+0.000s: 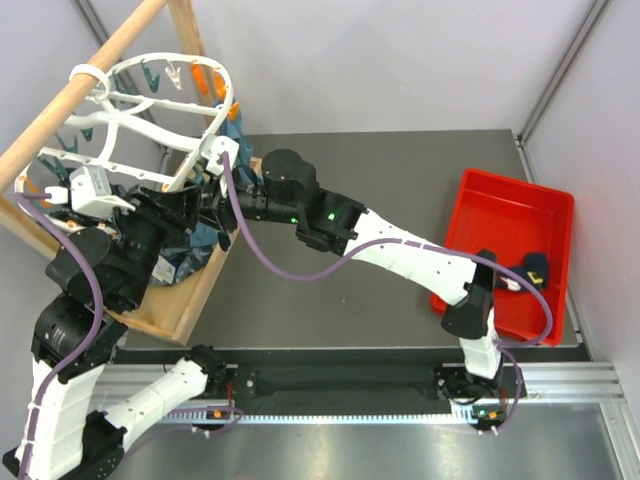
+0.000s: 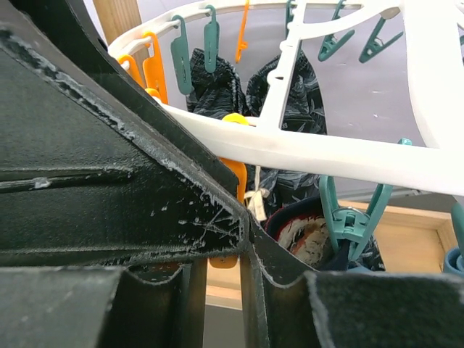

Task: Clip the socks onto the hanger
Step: Open the clamp at the hanger.

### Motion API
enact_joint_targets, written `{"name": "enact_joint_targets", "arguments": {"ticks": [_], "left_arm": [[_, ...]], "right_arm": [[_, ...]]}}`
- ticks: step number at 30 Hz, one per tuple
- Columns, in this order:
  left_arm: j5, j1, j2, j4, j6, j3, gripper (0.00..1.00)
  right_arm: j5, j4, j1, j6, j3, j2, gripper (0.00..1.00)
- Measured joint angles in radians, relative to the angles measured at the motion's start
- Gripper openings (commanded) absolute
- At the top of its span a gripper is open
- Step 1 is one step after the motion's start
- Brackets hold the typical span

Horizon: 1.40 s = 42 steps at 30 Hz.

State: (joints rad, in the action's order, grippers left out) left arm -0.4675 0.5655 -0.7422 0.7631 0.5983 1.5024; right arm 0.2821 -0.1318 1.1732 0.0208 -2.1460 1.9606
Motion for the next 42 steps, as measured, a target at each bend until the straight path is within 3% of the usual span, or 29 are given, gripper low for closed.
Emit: {"name": "enact_joint_targets", "arguments": {"ticks": [9,16,18,22,25,42], "left_arm": [[-0.010,0.000,0.000,-0.003,-0.017,-0.014,0.33],[-0.009,0.000,-0.005,-0.015,-0.024,-0.022,0.01],[-0.010,0.000,-0.007,-0.016,-0.026,-0.021,0.00],[-0.038,-0.002,-0.014,-0.016,-0.024,-0.018,0.00],[-0.055,-0.003,-0.020,-0.012,-0.021,-0.018,0.00],[-0.077,-0.003,-0.026,0.005,0.006,0.013,0.00]], "right_arm": [[0.003,0.019,-0.001,-0.016,0.021,-0.013,0.09],[0.010,0.020,-0.005,-0.032,0.026,-0.017,0.17],[0.009,0.019,-0.006,-0.032,0.027,-0.017,0.22],[0.020,0.023,-0.007,-0.036,0.047,-0.022,0.43],[0.034,0.034,-0.005,-0.041,0.079,-0.041,0.51],[0.031,0.113,-0.005,-0.045,0.145,-0.086,0.49]]}}
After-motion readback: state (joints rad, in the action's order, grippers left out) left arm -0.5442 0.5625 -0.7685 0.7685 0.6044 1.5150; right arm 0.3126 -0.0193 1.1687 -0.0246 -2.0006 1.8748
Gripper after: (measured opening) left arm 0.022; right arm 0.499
